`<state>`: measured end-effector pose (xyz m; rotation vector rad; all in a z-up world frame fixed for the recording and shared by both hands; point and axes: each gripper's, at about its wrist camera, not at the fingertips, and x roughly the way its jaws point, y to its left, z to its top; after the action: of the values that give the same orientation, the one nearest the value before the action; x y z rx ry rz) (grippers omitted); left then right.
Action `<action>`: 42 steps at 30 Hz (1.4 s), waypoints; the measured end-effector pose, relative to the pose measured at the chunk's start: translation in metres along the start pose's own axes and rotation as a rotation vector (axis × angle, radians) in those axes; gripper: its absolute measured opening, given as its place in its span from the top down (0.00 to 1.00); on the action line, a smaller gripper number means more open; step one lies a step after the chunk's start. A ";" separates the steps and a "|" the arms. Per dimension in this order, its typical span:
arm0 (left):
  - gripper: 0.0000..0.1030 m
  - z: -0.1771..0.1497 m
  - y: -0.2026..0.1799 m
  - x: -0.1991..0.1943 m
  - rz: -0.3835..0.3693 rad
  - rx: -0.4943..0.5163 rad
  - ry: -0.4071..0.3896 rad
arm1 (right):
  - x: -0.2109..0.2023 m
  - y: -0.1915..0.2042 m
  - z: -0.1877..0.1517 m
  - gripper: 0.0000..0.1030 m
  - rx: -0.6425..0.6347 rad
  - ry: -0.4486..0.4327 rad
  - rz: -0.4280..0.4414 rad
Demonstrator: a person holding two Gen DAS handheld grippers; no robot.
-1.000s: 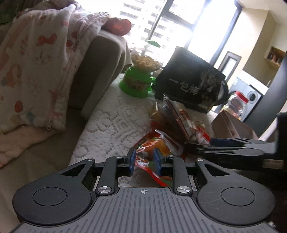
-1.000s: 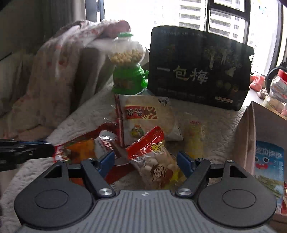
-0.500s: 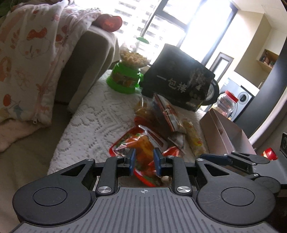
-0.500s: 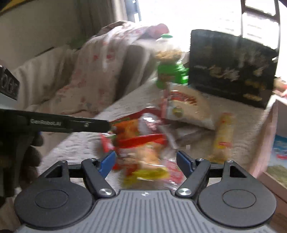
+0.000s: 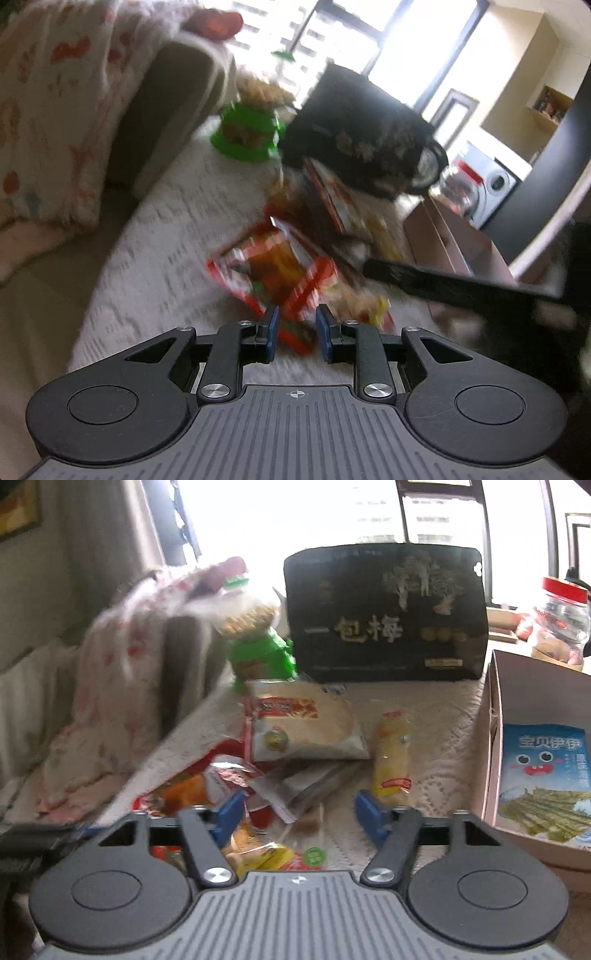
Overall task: Organize snacks
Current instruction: 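Reach the right tool to the hawthorn lollipop and grasp it, then grasp the Want Want packet with the left tool while the right tool holds the lollipop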
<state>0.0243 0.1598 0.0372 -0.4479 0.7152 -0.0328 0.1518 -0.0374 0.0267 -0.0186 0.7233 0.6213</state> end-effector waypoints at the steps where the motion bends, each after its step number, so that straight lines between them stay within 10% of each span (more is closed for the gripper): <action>1: 0.75 -0.003 -0.001 0.001 -0.001 -0.001 0.025 | 0.005 0.001 0.001 0.49 -0.002 0.018 -0.006; 20: 0.75 -0.016 -0.011 0.005 -0.027 -0.023 0.062 | -0.054 0.009 -0.055 0.65 -0.052 0.142 0.089; 37: 0.75 -0.024 -0.068 -0.007 0.046 0.269 0.050 | -0.113 -0.046 -0.112 0.56 0.028 -0.029 -0.129; 42: 0.75 -0.044 -0.085 -0.018 0.069 0.420 0.165 | -0.110 -0.036 -0.120 0.52 -0.023 -0.062 -0.167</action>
<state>-0.0067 0.0690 0.0540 -0.0175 0.8612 -0.1534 0.0340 -0.1519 -0.0019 -0.0795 0.6475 0.4684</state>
